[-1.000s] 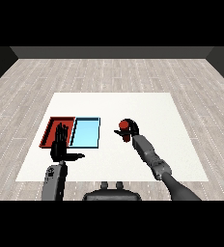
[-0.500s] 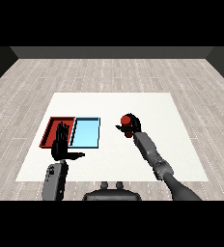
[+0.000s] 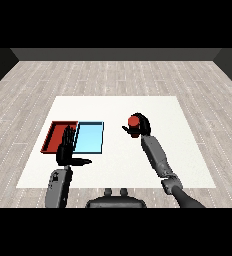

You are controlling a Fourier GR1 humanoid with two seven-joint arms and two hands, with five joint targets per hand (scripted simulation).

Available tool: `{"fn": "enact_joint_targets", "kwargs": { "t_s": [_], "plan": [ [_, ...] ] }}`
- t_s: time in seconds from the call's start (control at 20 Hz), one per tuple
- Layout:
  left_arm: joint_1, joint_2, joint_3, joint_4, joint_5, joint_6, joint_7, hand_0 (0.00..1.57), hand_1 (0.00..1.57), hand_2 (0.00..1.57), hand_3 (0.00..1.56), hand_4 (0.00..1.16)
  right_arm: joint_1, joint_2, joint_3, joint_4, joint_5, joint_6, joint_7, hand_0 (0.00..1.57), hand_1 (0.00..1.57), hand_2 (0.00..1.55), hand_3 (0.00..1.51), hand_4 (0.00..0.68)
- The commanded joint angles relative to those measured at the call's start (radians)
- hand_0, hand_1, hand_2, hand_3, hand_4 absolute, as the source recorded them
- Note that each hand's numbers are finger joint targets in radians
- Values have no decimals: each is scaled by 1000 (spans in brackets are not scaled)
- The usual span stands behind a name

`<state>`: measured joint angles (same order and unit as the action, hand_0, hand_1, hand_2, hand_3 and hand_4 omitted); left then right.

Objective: Pick the red can and put it in the red box

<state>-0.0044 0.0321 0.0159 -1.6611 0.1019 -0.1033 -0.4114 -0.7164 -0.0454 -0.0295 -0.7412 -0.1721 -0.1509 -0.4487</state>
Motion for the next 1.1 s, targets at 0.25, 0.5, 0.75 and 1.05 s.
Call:
{"fn": "enact_joint_targets", "kwargs": {
  "t_s": [0.25, 0.5, 0.75, 1.05],
  "plan": [
    [-11, -31, -106, -85, -15, 31, 124, 0, 0, 0, 0, 0, 220, -3, 86, -520, 11, -39, 143, 1449, 1449, 1407, 1384, 636],
    [-66, -32, -264, -121, -84, 170, 246, 0, 0, 0, 0, 0, 247, 44, 237, -624, 39, -194, 210, 1449, 1449, 1407, 1384, 636],
    [-141, -32, -266, 5, -100, 195, 230, 0, 0, 0, 0, 0, 251, 45, 345, -703, 28, -303, 229, 1428, 1428, 1411, 1387, 629],
    [-144, -32, -409, 147, -89, 317, 153, 0, 0, 0, 0, 0, 323, 45, 336, -706, 50, -209, 126, 1446, 1446, 1427, 1395, 611]
  ]
}}
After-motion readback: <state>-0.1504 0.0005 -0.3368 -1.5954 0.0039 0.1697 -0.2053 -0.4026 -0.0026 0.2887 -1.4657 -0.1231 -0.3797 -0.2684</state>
